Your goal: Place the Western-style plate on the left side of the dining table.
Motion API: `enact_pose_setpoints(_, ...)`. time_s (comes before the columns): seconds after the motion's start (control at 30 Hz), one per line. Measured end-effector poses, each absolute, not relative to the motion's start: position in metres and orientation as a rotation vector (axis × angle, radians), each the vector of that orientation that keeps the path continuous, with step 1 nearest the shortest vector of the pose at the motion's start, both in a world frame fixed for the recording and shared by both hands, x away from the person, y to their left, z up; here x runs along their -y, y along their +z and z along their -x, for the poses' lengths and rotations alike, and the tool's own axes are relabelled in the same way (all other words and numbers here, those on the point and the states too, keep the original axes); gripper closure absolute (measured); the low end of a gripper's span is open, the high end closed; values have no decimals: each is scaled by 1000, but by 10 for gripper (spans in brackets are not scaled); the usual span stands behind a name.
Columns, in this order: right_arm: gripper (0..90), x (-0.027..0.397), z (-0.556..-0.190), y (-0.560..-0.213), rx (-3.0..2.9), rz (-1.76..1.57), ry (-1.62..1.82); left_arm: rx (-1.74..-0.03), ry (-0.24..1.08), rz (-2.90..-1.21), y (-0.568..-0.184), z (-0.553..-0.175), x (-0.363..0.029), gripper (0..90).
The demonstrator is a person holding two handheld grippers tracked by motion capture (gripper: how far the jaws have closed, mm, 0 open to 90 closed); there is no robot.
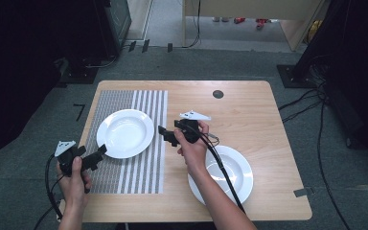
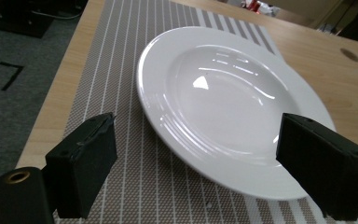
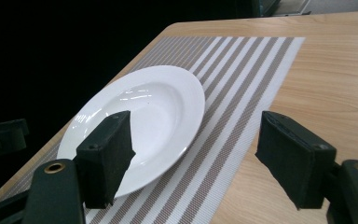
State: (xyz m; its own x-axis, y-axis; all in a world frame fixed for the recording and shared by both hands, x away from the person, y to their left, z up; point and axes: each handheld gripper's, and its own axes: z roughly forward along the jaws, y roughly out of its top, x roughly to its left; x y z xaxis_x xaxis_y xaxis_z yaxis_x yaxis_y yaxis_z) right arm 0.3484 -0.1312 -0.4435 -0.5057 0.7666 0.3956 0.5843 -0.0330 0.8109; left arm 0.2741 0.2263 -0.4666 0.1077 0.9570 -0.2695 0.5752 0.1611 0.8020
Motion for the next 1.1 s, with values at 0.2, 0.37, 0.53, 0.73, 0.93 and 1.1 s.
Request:
enact_pose_setpoints(0.2, 268, 147, -342, -443, -2050, -1462, 1549, -1602, 580, -1552, -477, -264, -225, 123)
enact_pose_setpoints(0.37, 268, 162, -336, -442, -2030, -1472, 1546, -1611, 590, -1598, -486, -257, -222, 124)
enact_pose_setpoints(0.53, 264, 176, -330, -442, -2020, -1474, 1544, -1600, 622, -1650, -494, -249, -220, 123)
enact_pose_setpoints(0.73, 264, 192, -325, -444, -2003, -1494, 1532, -1608, 638, -1673, -500, -246, -221, 123)
enact_pose_setpoints(0.93, 263, 207, -320, -446, -1983, -1511, 1519, -1627, 660, -1716, -510, -246, -217, 123)
enact_pose_setpoints(1.1, 264, 218, -315, -447, -1968, -1519, 1511, -1634, 662, -1750, -515, -247, -213, 123)
